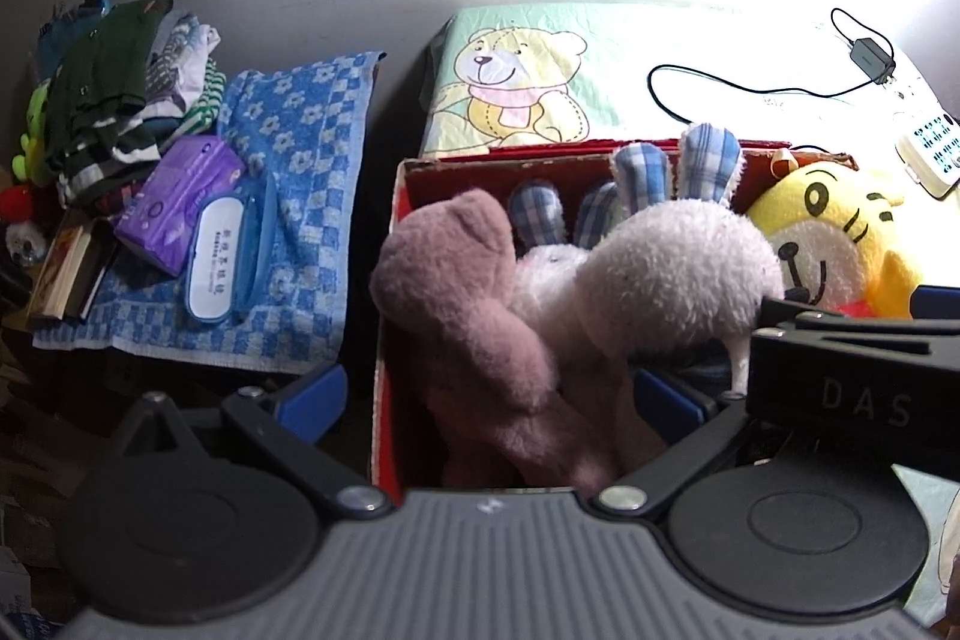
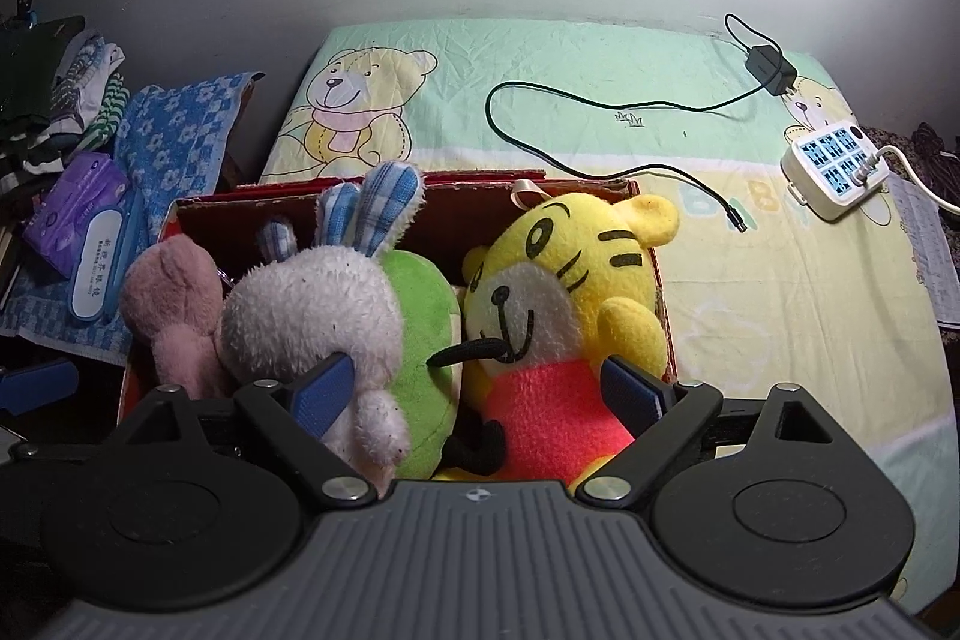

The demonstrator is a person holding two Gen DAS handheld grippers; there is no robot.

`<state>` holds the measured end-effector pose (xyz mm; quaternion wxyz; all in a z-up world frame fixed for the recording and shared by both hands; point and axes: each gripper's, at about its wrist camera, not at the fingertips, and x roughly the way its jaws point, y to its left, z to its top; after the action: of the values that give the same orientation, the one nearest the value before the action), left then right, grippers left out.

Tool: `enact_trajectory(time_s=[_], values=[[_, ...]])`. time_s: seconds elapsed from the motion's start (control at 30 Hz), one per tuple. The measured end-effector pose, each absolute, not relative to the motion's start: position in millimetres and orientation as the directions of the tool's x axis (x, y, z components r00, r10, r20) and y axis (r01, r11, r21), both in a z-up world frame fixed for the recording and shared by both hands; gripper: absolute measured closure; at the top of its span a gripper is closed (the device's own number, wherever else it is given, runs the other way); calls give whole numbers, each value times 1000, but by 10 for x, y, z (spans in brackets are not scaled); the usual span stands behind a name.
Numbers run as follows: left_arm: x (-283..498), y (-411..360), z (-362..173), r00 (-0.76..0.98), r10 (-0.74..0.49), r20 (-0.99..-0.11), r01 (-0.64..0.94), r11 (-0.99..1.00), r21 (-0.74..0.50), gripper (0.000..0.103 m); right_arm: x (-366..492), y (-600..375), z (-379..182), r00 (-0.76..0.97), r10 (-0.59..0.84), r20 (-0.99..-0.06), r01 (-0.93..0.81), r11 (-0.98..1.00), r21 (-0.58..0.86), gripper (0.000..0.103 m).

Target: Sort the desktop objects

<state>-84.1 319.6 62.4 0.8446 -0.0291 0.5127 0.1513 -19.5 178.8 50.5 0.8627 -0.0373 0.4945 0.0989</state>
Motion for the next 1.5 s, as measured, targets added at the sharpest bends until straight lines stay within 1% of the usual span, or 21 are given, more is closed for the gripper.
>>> enact_trajectory(time_s=[0.2, 0.93, 1.5], values=[[-855, 3197, 612, 440, 217, -872, -286, 954, 93, 1, -223, 1799, 518, 501, 129, -856, -210, 977, 25, 12], [-975, 3064, 634, 465, 232, -854, -281, 954, 106, 1, -354, 1639, 531, 508, 147, -849, -187, 981, 57, 12], [-1024, 2996, 613, 473, 247, -846, -279, 952, 122, 1, -389, 1609, 525, 493, 162, -855, -206, 976, 66, 12]])
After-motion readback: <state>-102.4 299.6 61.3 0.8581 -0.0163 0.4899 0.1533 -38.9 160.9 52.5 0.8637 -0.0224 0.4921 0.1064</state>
